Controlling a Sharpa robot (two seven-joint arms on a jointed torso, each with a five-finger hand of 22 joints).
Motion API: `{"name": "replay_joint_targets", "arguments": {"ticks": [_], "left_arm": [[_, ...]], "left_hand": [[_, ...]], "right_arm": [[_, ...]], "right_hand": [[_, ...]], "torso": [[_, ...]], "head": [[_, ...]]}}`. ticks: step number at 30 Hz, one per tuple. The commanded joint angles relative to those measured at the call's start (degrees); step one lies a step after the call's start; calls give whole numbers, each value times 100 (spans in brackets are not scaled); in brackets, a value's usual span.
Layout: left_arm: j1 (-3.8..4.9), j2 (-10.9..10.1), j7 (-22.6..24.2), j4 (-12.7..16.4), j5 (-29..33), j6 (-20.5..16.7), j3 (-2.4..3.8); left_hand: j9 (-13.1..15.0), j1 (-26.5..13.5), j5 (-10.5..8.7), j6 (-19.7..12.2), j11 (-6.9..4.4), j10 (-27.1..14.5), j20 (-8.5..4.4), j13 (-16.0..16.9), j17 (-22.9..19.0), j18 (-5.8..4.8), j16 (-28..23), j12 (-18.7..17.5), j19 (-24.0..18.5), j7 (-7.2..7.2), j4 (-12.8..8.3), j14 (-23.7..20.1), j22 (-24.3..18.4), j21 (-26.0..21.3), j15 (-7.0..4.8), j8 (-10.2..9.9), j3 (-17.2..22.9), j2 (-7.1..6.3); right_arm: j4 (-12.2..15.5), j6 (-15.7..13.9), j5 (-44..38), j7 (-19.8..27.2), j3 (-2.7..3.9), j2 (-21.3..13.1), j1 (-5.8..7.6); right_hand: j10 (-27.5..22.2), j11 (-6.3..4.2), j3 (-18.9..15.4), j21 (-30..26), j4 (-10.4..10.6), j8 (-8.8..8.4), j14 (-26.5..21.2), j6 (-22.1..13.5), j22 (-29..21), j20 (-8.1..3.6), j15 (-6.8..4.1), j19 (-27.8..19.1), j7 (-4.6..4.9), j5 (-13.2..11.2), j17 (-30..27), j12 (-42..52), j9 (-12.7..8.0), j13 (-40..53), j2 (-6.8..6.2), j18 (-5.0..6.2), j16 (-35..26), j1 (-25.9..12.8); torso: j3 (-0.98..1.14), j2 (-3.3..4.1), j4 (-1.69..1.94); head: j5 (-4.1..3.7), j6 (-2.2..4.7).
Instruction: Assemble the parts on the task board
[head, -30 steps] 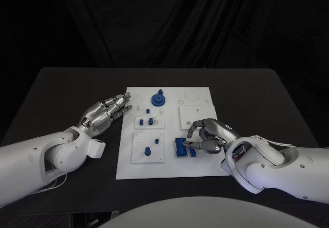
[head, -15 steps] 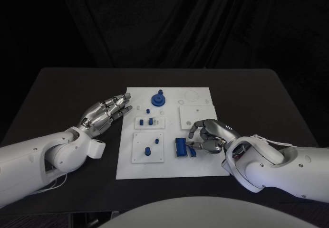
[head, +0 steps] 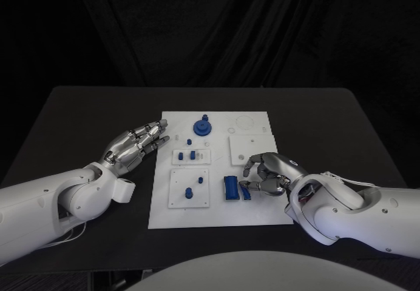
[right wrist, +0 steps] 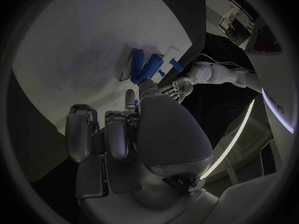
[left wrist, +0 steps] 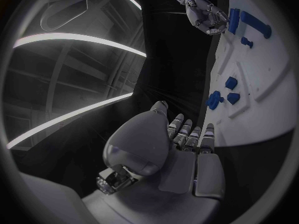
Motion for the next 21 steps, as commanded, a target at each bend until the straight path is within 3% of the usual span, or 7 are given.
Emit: {"name": "replay_joint_targets", "arguments": {"ticks": [1, 16, 19, 21], "left_arm": [[-10, 6, 49, 10, -4, 79, 5], [-21, 0, 42, 10, -4, 86, 5], [-22, -2, 40, 10, -4, 87, 5], [-23, -5, 38, 9, -4, 88, 5]], "left_hand": [[-2, 53, 32, -7, 24, 9, 39, 2, 4, -44, 8, -21, 18, 311, 4, 1, 4, 34, 43, -18, 28, 11], [-2, 53, 32, -7, 24, 9, 39, 2, 4, -44, 8, -21, 18, 311, 4, 1, 4, 34, 43, -18, 28, 11], [-2, 53, 32, -7, 24, 9, 39, 2, 4, -44, 8, -21, 18, 311, 4, 1, 4, 34, 43, -18, 28, 11], [-2, 53, 32, -7, 24, 9, 39, 2, 4, -44, 8, -21, 18, 311, 4, 1, 4, 34, 43, -18, 28, 11]], "right_arm": [[13, 37, -48, -120, -1, -16, -15], [76, -18, -48, -113, -1, -38, -16], [91, -33, -48, -111, -1, -48, -16], [103, -37, -48, -109, -1, -59, -17]], "right_hand": [[597, 36, -2, -36, -41, 31, 468, -41, 1229, 21, 23, 220, 9, 69, 846, 15, -13, 1506, -1, 74, -8, 59], [597, 44, -26, -47, -32, 43, 465, -66, 1226, 25, 28, 216, 20, 187, 827, 15, -34, 1506, -18, 76, -14, 54], [597, 48, -38, -50, -10, 49, 465, -77, 1225, 27, 32, 215, 23, 254, 827, 15, -44, 1506, -15, 77, -14, 30], [597, 47, -26, -51, -28, 59, 464, -89, 1225, 28, 31, 214, 21, 456, 824, 15, -61, 1506, -19, 78, -15, 76]], "torso": [[2, -2, -1], [-3, -1, 1], [-2, 0, 2], [-2, -2, -1]], "head": [[12, 0], [20, 0], [23, 0], [29, 0]]}}
